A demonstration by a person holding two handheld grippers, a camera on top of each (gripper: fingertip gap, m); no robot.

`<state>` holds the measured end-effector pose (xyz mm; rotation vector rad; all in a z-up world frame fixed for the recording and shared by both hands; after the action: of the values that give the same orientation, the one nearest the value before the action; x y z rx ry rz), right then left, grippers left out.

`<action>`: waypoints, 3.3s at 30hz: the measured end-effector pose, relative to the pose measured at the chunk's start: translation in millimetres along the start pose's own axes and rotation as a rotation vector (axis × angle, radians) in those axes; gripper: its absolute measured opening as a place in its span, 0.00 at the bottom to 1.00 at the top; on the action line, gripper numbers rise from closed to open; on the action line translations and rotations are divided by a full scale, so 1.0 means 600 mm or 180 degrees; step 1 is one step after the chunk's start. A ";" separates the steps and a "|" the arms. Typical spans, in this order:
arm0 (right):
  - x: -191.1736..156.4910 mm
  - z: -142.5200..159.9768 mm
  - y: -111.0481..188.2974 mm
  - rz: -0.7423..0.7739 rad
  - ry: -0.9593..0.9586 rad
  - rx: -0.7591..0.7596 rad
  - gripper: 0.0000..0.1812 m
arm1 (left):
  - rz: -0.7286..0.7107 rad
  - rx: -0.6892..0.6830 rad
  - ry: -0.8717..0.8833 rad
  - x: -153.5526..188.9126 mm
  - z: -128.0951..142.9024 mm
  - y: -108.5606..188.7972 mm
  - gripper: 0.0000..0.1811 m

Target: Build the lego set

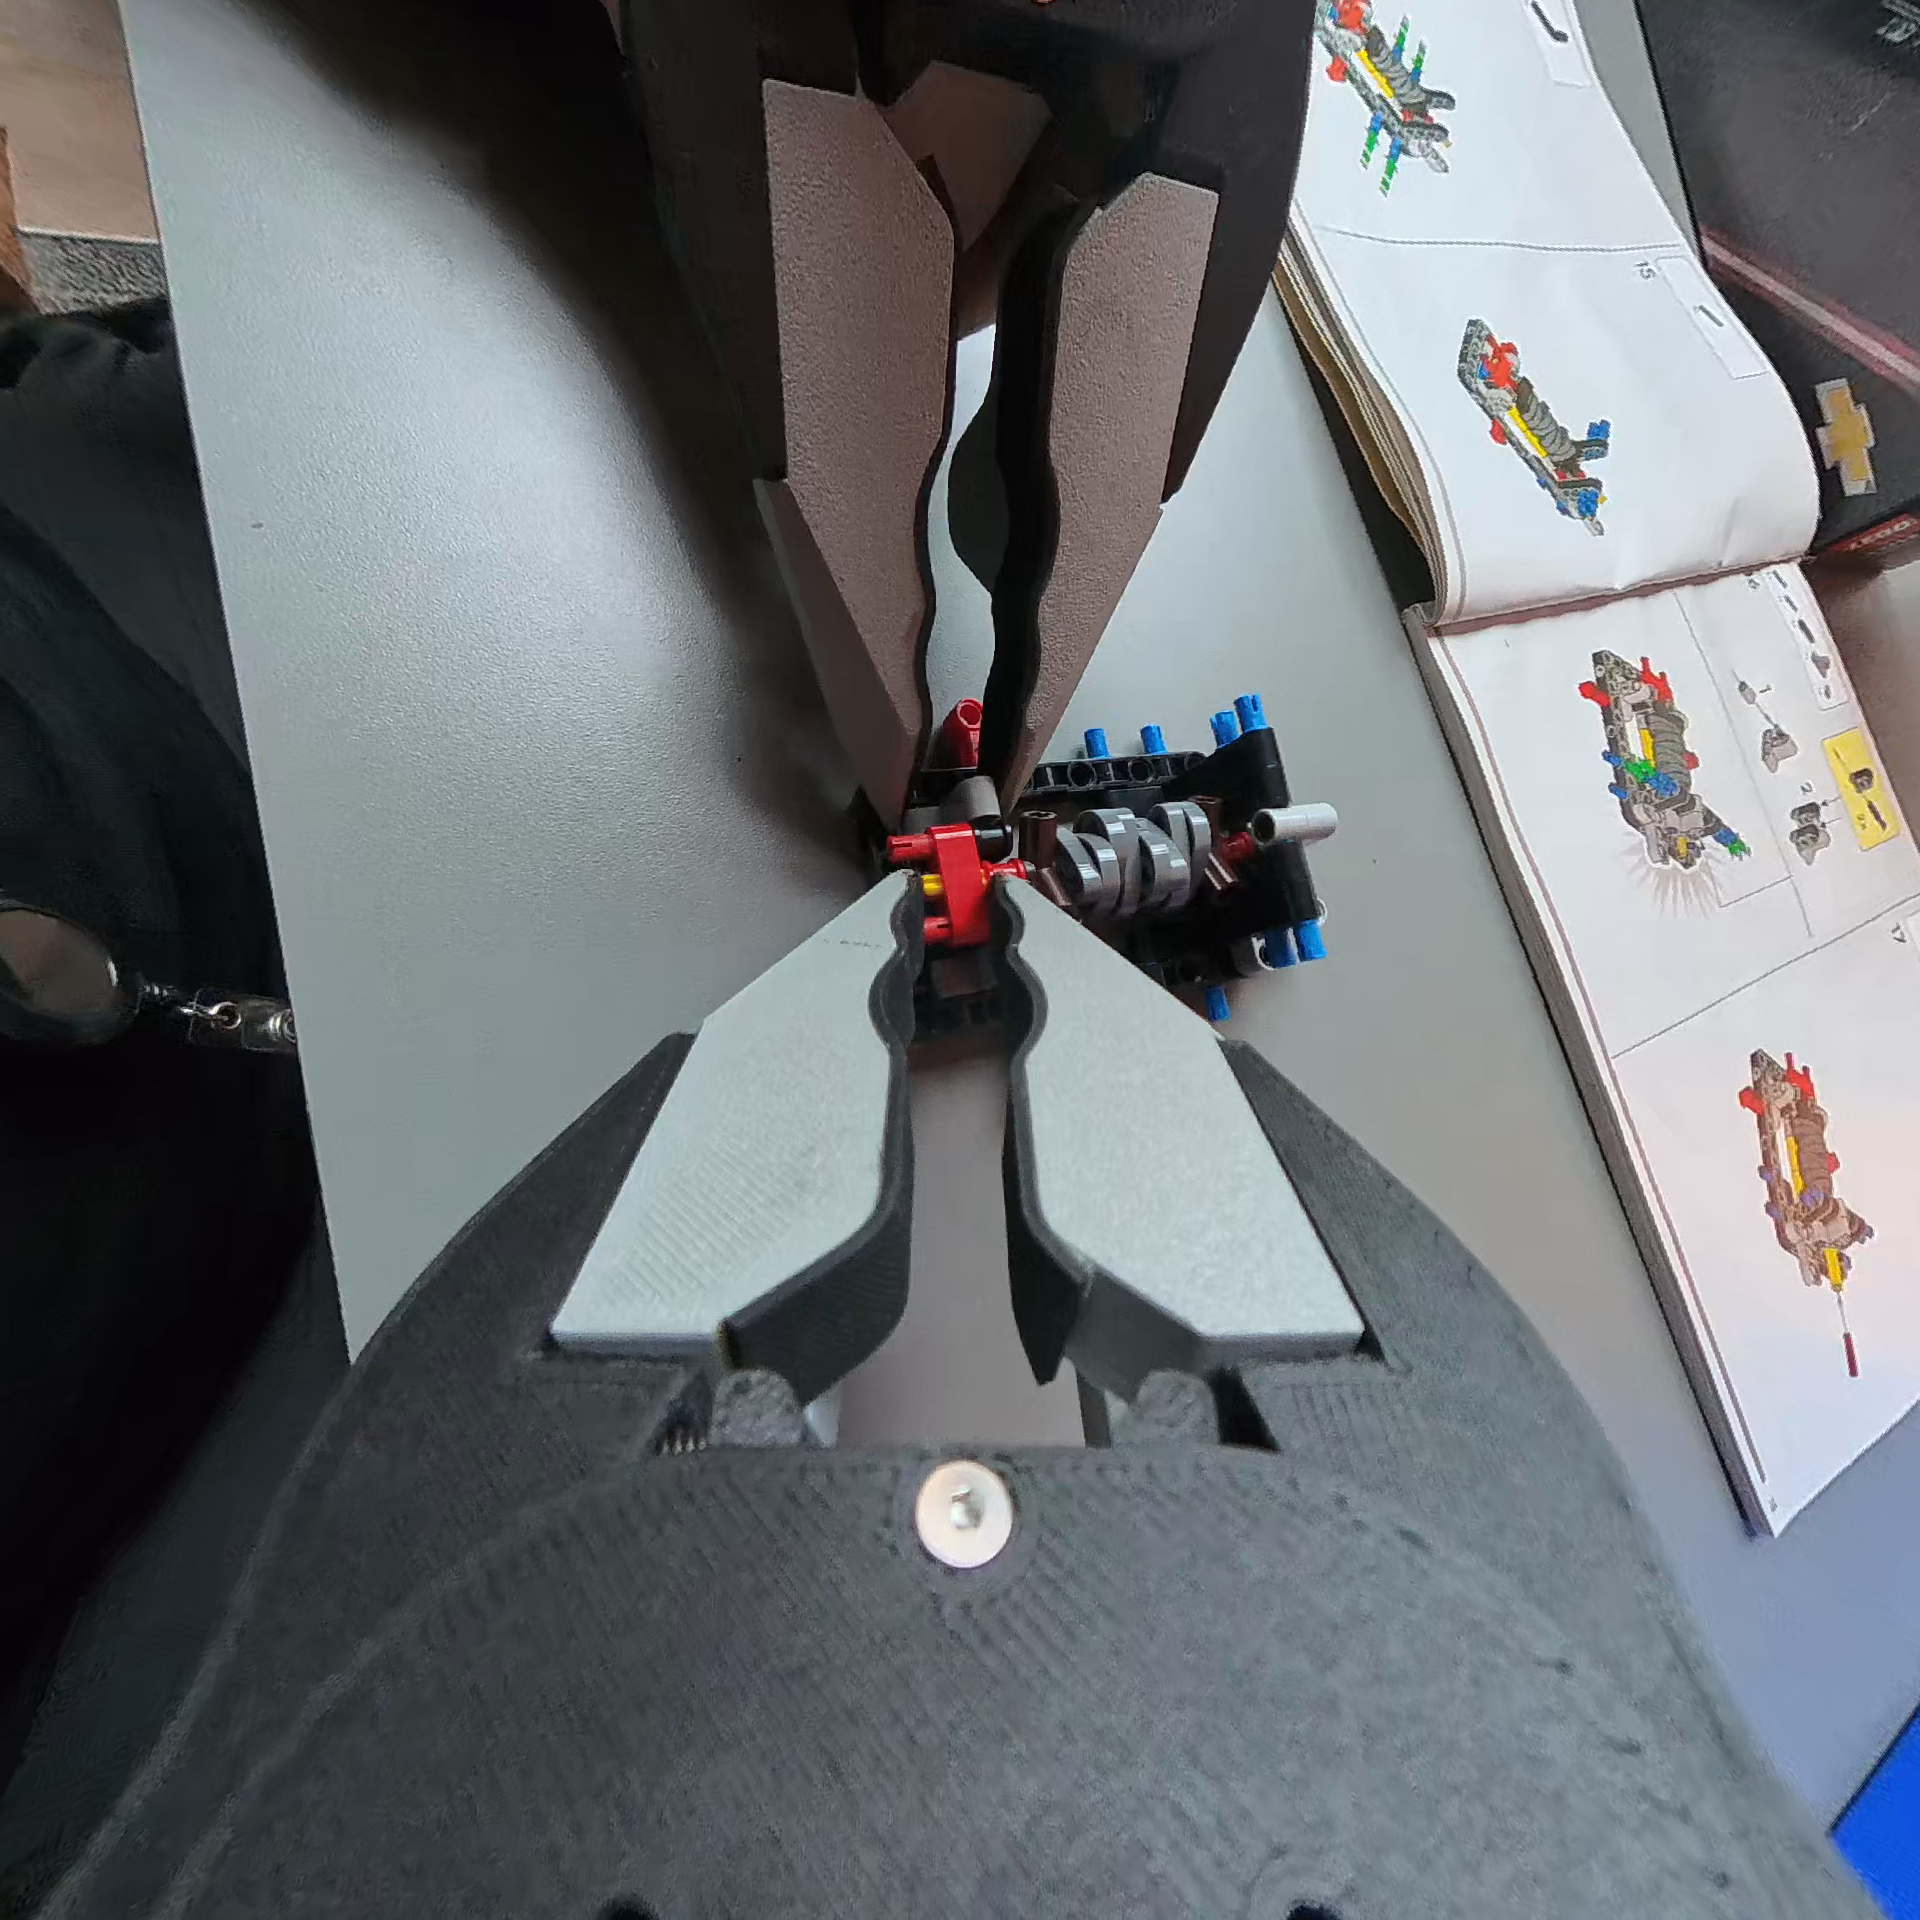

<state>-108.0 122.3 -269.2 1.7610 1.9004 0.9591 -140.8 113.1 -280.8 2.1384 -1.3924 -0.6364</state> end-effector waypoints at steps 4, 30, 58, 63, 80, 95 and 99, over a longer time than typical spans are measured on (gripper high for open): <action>0.000 0.001 0.000 -0.0006 -0.0025 0.0100 0.05 | 0.0001 0.0000 -0.0001 0.000 0.000 0.000 0.08; 0.006 0.003 -0.003 -0.0112 0.0127 0.0180 0.05 | -0.0171 -0.0031 0.0030 -0.009 0.000 -0.001 0.03; 0.142 0.049 0.063 -0.0130 -0.0643 0.0606 0.15 | 0.0182 -0.0043 -0.0521 -0.008 0.026 0.030 0.03; 0.194 0.111 0.047 -0.0505 -0.1070 0.0255 0.13 | 0.0134 -0.0096 -0.0318 -0.019 0.045 0.052 0.08; 0.179 0.110 0.012 -0.0945 -0.0939 0.0051 0.02 | -0.0198 -0.0352 0.1598 -0.014 0.010 0.046 0.20; 0.155 0.023 -0.031 -0.1942 -0.0057 0.0370 0.02 | 0.0726 -0.0381 0.0788 -0.050 0.033 0.047 0.18; 0.157 0.019 -0.032 -0.1901 0.0010 0.0436 0.02 | 0.0650 -0.0269 0.0848 -0.053 0.021 0.045 0.20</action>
<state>-127.9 216.7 -274.4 1.1252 2.3345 0.6174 -178.8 131.0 -270.0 1.9034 -1.3857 -0.3129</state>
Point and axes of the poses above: each gripper's, where its closed fingertips meet, y back along the fingers, z out of its underside, x = y × z across the jaws, the point moved 2 cm from there along y, back along the fingers, and after that the axes turned 11 degrees about -y, right-handed, at the moved point
